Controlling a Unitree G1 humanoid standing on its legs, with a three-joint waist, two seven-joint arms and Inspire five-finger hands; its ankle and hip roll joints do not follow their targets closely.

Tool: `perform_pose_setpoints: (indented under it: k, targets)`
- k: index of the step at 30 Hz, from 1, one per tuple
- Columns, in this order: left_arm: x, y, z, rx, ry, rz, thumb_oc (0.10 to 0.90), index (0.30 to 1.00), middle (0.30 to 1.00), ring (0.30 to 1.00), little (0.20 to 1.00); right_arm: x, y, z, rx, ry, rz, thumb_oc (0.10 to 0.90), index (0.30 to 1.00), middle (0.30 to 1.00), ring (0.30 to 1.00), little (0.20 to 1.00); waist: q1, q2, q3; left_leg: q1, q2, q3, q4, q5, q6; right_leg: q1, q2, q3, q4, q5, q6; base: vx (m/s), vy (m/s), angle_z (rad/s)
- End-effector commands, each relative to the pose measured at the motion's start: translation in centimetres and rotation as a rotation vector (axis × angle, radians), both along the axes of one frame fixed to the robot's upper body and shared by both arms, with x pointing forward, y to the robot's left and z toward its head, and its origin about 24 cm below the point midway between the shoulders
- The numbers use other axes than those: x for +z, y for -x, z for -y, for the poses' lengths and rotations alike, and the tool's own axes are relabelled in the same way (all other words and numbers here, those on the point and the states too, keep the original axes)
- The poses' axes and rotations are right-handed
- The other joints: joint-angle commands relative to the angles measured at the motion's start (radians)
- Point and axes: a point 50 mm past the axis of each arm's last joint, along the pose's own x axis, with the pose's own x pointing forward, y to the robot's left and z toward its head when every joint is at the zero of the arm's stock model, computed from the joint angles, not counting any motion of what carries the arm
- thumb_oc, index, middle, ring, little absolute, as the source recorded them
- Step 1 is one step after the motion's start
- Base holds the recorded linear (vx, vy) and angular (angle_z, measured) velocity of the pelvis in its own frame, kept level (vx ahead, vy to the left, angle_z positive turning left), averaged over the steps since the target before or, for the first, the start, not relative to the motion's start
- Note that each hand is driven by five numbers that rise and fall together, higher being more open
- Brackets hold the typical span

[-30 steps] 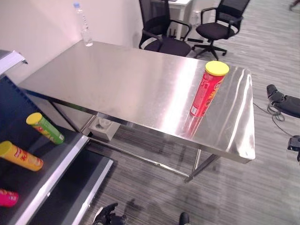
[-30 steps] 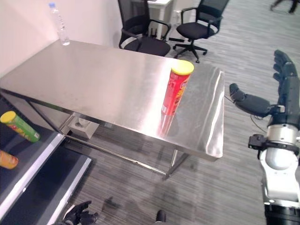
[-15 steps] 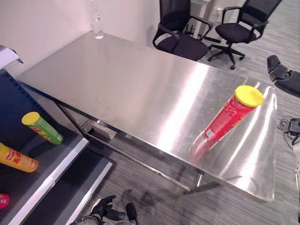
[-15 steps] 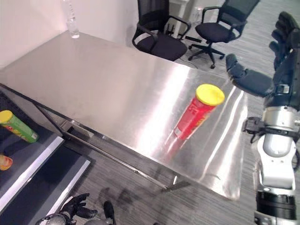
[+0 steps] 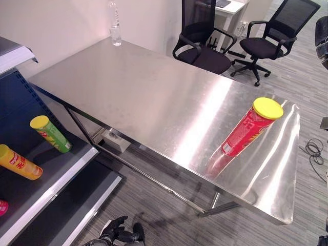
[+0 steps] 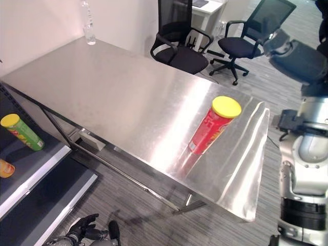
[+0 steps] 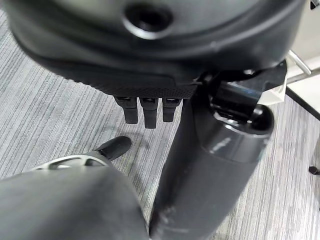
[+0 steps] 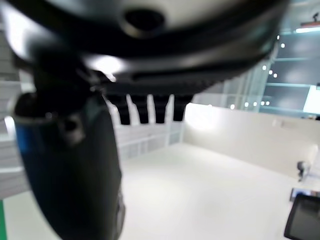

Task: Put the goods on the table back onto the shelves and tidy them up.

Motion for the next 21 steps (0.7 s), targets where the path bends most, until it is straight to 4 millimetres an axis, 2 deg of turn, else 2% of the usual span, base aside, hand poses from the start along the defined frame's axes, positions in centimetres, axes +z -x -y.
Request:
perform_pose_setpoints:
  k: [1,5,12,21]
  targets:
    - [0.2,-0.6,0.0,-0.030,-0.020,0.018,0.800,0.900,0.900,0.900,0.900,3.5,1.9,-0.2,0.030,0.111,0.130,0.800,0.900,0.900,0.900,0.900,0.018,0.019,-0.075,0.025,0.131,0.014,0.077,-0.092,-0.120,-0.070,0.020,-0.028,0.042,-0.054,-0.009,-0.03,-0.021,0.06]
    - [0.2,-0.5,-0.2,-0.035,-0.020,0.019,0.800,0.900,0.900,0.900,0.900,3.0,1.3,-0.6,0.059,0.203,0.025,0.800,0.900,0.900,0.900,0.900,0.016,0.018,-0.072,0.030,0.135,0.017,0.065,-0.083,-0.122,-0.074,0.024,-0.026,0.037,-0.050,-0.009,-0.03,-0.023,0.03]
    - [0.1,0.1,-0.4,-0.045,-0.009,0.014,0.800,0.900,0.900,0.900,0.900,0.8,-0.1,-0.9,0.128,0.325,-0.208,0.800,0.900,0.900,0.900,0.900,0.012,0.017,-0.064,0.054,0.145,0.031,0.046,-0.075,-0.117,-0.082,0.038,-0.008,0.019,-0.035,-0.005,-0.04,-0.021,-0.08]
    - [0.1,0.2,-0.3,-0.057,0.001,0.014,0.800,0.900,0.900,0.900,0.900,0.1,0.3,-0.9,0.184,0.342,-0.256,0.800,0.900,0.900,0.900,0.900,0.005,0.017,-0.062,0.060,0.153,0.035,0.046,-0.073,-0.121,-0.077,0.045,-0.010,0.017,-0.035,-0.005,-0.01,-0.006,-0.06]
